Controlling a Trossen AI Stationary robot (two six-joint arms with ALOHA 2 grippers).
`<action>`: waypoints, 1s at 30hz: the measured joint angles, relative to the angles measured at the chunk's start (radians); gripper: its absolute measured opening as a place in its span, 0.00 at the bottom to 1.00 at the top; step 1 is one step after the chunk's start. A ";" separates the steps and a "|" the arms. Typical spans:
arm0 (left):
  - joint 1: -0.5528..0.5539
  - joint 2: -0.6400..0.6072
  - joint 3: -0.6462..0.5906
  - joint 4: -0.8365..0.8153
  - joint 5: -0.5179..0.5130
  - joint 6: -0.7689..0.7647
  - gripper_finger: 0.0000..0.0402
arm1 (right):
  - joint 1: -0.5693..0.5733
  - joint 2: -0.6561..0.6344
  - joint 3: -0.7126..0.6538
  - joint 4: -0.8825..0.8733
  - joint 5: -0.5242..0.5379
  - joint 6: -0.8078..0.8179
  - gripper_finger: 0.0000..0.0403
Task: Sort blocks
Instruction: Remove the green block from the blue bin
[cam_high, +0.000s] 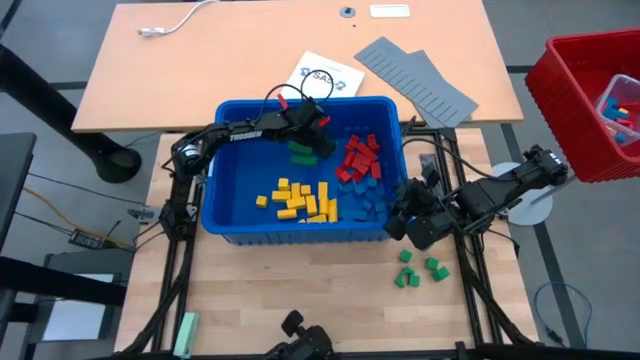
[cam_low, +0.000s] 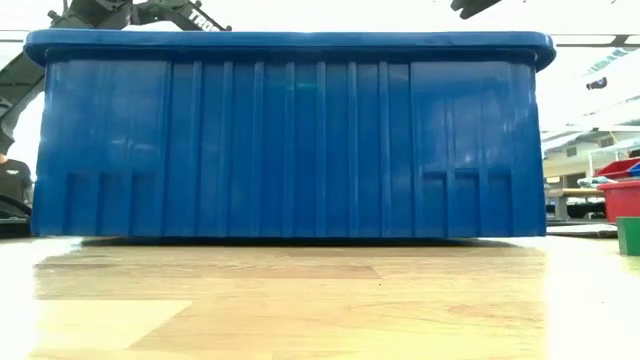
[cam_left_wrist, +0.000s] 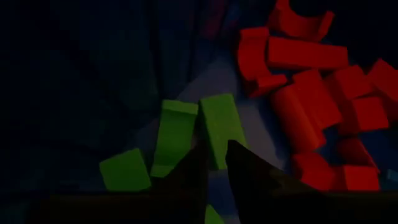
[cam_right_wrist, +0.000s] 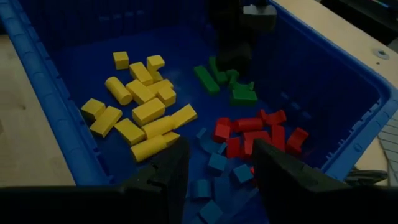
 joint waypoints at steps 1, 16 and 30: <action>-0.005 0.000 0.000 -0.001 -0.001 -0.003 0.16 | 0.000 0.000 0.000 0.000 -0.006 0.000 0.40; -0.044 -0.035 -0.002 -0.062 -0.184 -0.301 0.16 | 0.028 0.000 0.000 -0.011 -0.048 -0.039 0.40; -0.031 0.014 -0.003 -0.096 -0.310 -0.386 0.16 | 0.030 0.000 0.000 -0.011 -0.013 -0.062 0.40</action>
